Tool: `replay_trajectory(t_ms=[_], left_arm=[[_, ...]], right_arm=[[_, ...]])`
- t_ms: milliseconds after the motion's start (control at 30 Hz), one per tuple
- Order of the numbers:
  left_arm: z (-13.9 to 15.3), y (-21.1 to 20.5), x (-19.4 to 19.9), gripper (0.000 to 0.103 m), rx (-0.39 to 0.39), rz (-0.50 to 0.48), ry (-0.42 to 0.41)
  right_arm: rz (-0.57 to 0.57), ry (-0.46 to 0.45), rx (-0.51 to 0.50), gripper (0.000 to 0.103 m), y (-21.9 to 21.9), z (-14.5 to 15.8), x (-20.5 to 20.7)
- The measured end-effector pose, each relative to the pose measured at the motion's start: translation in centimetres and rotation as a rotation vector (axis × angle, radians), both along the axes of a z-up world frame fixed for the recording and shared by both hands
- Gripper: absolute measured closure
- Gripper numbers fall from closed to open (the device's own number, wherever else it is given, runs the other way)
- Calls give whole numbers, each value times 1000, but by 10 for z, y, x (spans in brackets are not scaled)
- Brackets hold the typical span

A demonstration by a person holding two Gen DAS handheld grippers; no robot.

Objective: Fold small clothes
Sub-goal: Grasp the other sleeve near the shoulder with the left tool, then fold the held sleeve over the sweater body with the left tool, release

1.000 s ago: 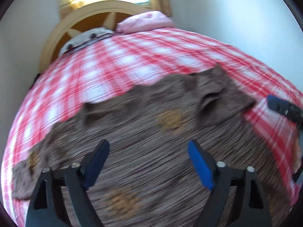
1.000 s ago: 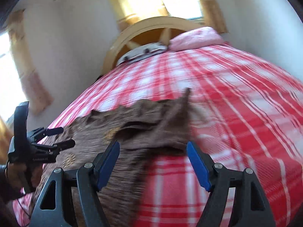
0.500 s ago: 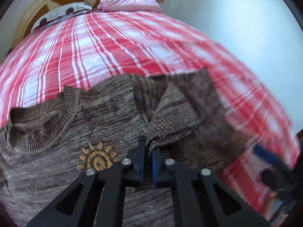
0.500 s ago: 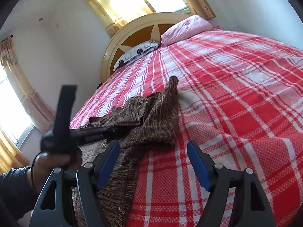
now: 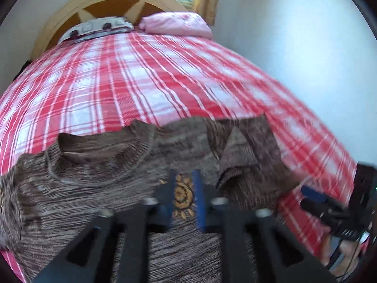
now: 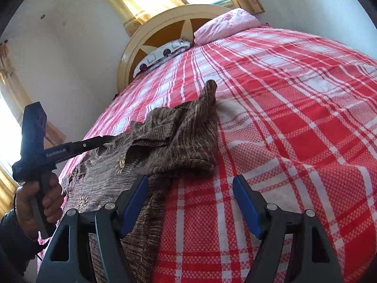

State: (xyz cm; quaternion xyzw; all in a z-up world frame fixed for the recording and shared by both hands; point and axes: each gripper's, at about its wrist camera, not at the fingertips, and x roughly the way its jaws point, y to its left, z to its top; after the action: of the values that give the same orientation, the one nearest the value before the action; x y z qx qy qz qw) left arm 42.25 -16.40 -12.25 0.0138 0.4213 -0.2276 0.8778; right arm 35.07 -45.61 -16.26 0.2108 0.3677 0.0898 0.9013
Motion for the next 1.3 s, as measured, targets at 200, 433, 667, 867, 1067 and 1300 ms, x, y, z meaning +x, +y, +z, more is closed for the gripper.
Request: replay_trajectory(t_ms=[200, 433, 667, 867, 1067, 1300], left_arm=[[-16, -47, -8, 22, 82, -96, -66], [-29, -60, 20, 96, 58, -138, 39], [6, -18, 2, 97, -82, -68, 31], [9, 25, 0, 97, -212, -1, 99], [-30, 58, 13, 97, -276, 125, 224], [-44, 67, 18, 97, -262, 152, 224]], right_arm=[[-2, -18, 9, 29, -2, 1, -3], [13, -16, 21, 29, -1, 0, -1], [16, -12, 20, 29, -1, -1, 0], [11, -13, 2, 29, 1, 0, 0], [12, -8, -4, 29, 3, 0, -1], [20, 3, -6, 29, 5, -1, 0]])
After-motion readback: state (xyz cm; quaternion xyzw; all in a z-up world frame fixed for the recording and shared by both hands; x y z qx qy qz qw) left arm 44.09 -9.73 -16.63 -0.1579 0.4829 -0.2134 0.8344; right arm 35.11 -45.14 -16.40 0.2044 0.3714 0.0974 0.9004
